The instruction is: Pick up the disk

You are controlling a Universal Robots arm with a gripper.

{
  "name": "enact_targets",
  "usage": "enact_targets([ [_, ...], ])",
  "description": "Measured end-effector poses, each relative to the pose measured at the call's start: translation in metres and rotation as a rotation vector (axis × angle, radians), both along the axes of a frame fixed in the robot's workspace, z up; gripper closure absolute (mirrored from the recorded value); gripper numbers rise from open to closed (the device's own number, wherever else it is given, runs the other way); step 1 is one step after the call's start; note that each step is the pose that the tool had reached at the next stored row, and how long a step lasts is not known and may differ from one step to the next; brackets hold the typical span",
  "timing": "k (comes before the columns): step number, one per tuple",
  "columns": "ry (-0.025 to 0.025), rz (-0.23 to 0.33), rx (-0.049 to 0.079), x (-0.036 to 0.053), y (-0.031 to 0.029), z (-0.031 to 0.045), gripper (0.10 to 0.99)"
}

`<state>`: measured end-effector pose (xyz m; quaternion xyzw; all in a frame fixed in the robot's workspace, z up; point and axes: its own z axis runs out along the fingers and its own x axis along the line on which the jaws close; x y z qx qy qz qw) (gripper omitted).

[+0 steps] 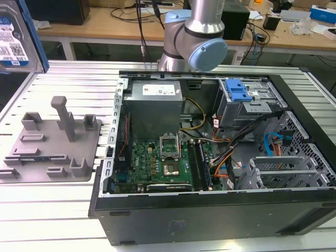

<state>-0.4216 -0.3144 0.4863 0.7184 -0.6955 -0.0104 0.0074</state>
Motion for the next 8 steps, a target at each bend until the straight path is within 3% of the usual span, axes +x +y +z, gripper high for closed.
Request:
enact_targets([
  [1,0.0000,0.000,0.002,0.0001,0.0000,0.0028,0.718],
  [8,0.0000,0.000,0.002,0.0000,0.0000,0.0028,0.718],
])
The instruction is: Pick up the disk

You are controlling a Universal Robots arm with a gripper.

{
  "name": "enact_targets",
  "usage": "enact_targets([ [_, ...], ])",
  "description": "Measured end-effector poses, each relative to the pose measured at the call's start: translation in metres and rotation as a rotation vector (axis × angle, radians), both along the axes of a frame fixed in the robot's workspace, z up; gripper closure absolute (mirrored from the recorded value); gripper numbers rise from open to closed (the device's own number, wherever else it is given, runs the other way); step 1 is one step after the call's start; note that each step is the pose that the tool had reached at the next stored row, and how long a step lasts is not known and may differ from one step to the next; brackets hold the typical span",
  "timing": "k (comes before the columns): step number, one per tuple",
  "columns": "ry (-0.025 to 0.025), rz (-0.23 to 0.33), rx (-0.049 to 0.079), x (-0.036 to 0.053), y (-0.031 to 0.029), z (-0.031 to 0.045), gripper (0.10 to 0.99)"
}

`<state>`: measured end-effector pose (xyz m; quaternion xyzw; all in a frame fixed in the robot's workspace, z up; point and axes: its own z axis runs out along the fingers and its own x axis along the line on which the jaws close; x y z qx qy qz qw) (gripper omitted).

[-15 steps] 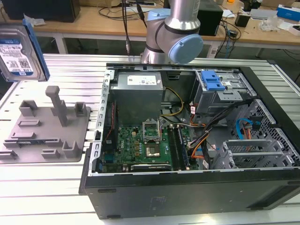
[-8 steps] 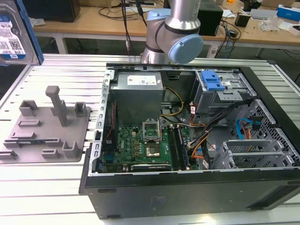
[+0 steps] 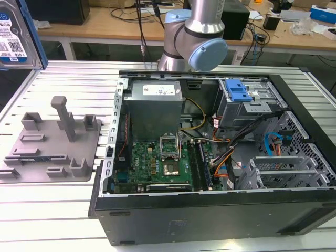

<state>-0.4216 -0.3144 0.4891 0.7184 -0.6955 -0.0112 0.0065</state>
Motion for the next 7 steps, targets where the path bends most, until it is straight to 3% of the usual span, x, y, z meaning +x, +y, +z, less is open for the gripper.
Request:
enact_targets([
  [7,0.0000,0.000,0.000,0.0000,0.0000,0.0000,0.718],
])
